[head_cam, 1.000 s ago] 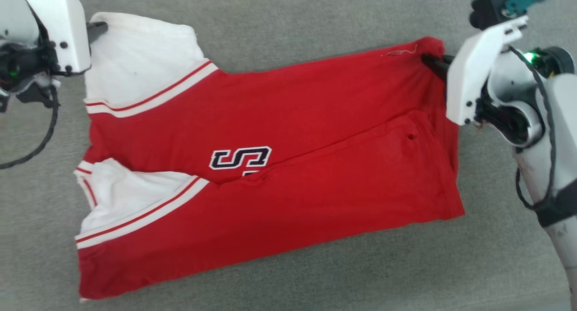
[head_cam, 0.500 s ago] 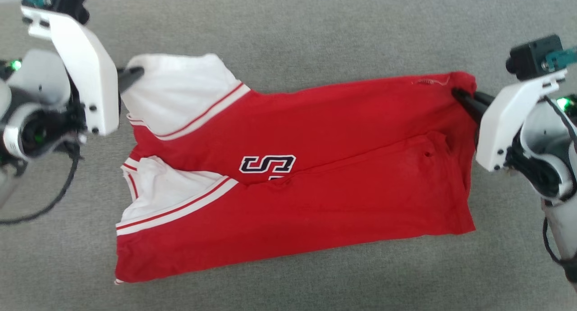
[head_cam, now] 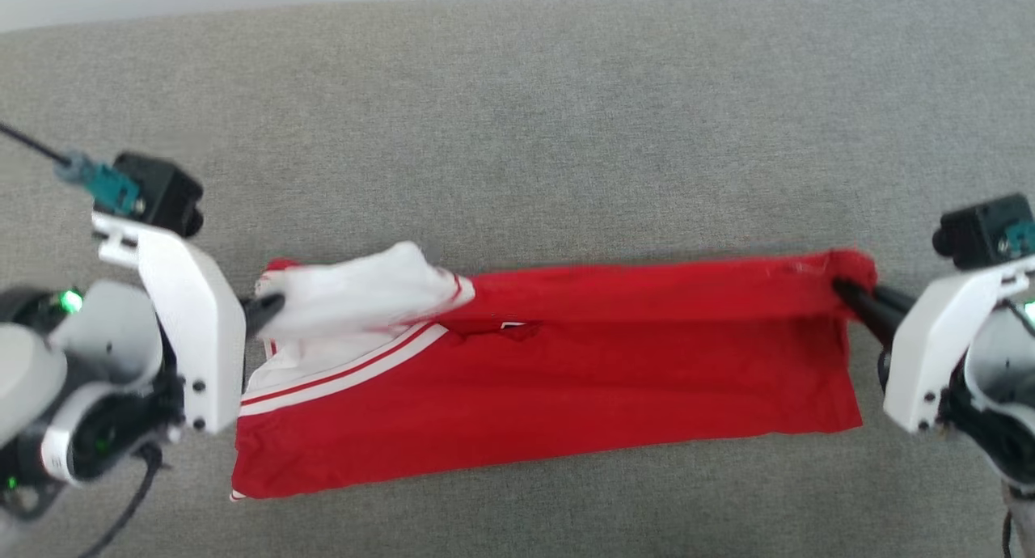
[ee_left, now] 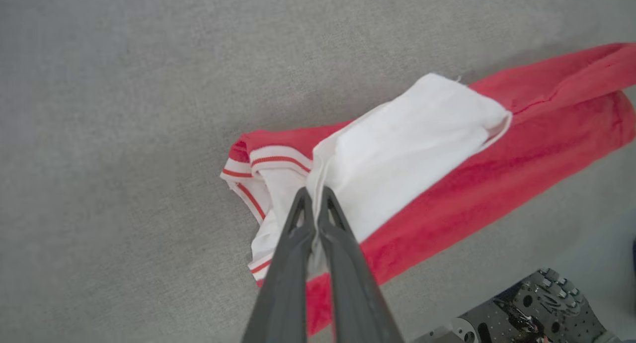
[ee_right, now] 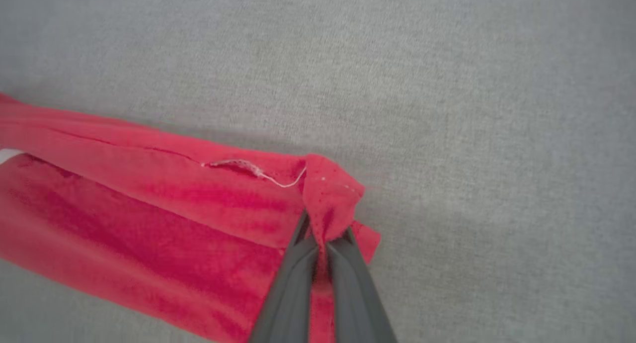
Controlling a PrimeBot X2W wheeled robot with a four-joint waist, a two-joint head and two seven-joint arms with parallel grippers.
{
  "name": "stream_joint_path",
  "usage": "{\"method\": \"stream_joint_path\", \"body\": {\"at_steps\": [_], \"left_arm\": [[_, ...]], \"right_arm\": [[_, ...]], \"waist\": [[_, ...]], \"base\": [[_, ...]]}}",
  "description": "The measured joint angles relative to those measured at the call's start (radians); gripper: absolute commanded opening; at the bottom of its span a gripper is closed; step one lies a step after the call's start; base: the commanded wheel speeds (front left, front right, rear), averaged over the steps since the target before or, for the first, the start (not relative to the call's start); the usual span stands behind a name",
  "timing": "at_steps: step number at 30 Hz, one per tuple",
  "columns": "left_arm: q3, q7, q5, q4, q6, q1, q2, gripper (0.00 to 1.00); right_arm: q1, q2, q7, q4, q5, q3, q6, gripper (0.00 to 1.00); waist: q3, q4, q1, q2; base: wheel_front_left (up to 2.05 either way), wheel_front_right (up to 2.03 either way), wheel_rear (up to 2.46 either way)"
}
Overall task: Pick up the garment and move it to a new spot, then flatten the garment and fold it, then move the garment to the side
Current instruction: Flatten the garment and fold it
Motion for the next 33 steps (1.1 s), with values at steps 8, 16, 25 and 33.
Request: {"method": "stream_joint_path", "body": {"at_steps": [8,16,25,33], "left_arm": [[-0.029,-0.057,-0.059,0.018,0.010,0.131,0.010,0.00],[-0.047,-0.103,-0.081,0.140,-0.051,0.178,-0.051,0.42],[-0.014,-0.234,-0.080,0.191,-0.104,0.213,-0.064,1.00],[0.041,-0.467,-0.025,0.168,-0.135,0.273,-0.043,1.00]], "right_arm": [[0.101,0.038,0.030,0.002,-0.012,-0.031,0.000,0.15],[0.101,0.048,0.026,0.035,-0.016,0.001,0.000,1.00],[0.115,0.041,0.082,-0.017,0.017,-0.011,0.000,1.00],[0.122,0.055,0.104,-0.061,-0.005,-0.100,0.000,1.00]], "waist": [[-0.011,0.001,0.0000,0.0000],[-0.026,-0.001,0.0000,0.0000],[-0.056,-0.008,0.0000,0.0000],[-0.059,-0.002,0.0000,0.0000]], "base": [[0.00,0.00,0.00],[0.00,0.00,0.00],[0.00,0.00,0.00],[0.00,0.00,0.00]]}}
